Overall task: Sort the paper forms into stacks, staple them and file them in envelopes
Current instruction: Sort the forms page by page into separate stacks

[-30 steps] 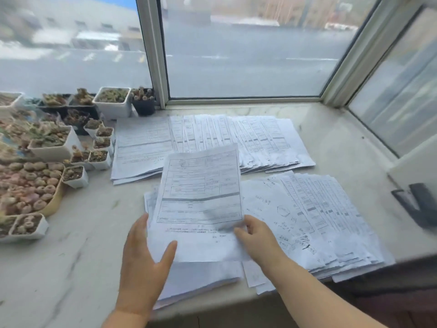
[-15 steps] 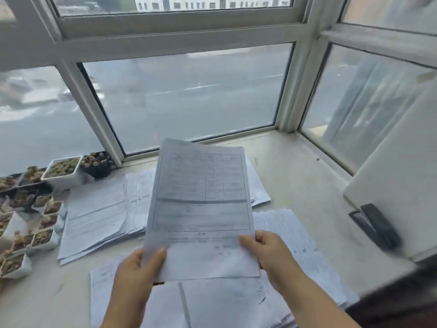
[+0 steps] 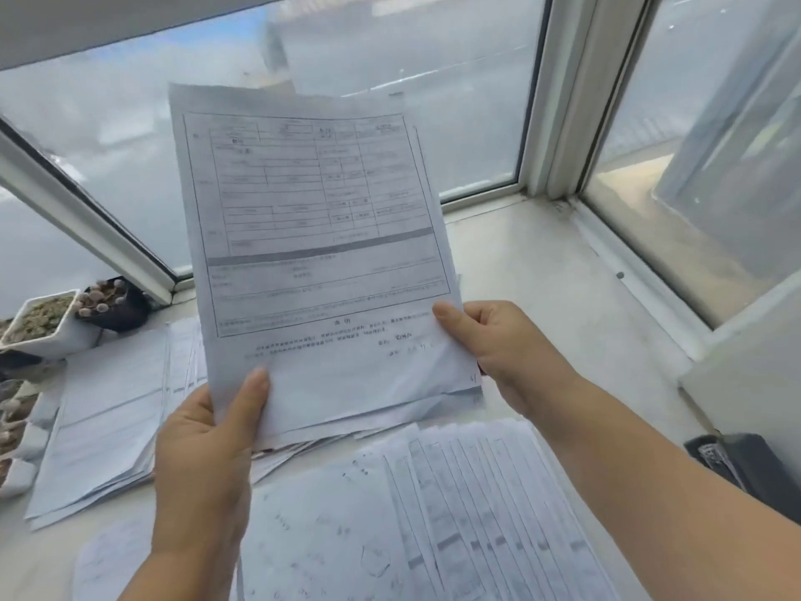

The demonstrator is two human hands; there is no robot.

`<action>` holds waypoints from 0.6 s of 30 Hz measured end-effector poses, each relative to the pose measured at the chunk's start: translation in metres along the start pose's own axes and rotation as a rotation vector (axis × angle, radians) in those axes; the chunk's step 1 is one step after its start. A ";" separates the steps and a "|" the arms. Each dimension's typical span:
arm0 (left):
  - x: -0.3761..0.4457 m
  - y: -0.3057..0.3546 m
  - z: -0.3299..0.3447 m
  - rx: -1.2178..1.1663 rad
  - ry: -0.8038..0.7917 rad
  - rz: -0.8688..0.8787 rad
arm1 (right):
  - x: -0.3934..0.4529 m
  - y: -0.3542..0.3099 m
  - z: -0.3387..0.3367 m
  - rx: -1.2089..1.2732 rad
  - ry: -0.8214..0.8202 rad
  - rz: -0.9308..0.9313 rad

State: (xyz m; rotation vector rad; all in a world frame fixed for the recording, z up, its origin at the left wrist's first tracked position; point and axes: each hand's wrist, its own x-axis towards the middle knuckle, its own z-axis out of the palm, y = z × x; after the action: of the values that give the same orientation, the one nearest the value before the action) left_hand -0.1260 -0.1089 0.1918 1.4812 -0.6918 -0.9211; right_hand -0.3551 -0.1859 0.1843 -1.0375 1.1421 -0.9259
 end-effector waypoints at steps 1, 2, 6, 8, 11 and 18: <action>0.004 -0.002 0.004 0.002 0.011 0.004 | 0.008 0.002 -0.002 -0.011 -0.011 -0.002; 0.012 -0.009 0.007 0.008 0.023 0.004 | 0.018 0.006 -0.003 -0.008 -0.018 0.009; 0.045 -0.042 0.012 0.038 0.045 -0.015 | 0.060 0.035 -0.010 -0.012 -0.056 0.111; 0.062 -0.067 0.015 0.039 -0.012 -0.039 | 0.074 0.059 -0.012 -0.056 -0.106 0.216; 0.084 -0.110 0.015 0.124 -0.107 -0.056 | 0.091 0.097 -0.021 -0.061 0.069 0.314; 0.089 -0.195 -0.019 0.703 -0.207 0.245 | 0.118 0.129 -0.029 0.628 0.448 0.447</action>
State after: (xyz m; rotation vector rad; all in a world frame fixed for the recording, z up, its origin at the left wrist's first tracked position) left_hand -0.0819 -0.1507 -0.0146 1.8596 -1.4187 -0.6699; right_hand -0.3552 -0.2681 0.0275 -0.0537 1.2546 -1.0742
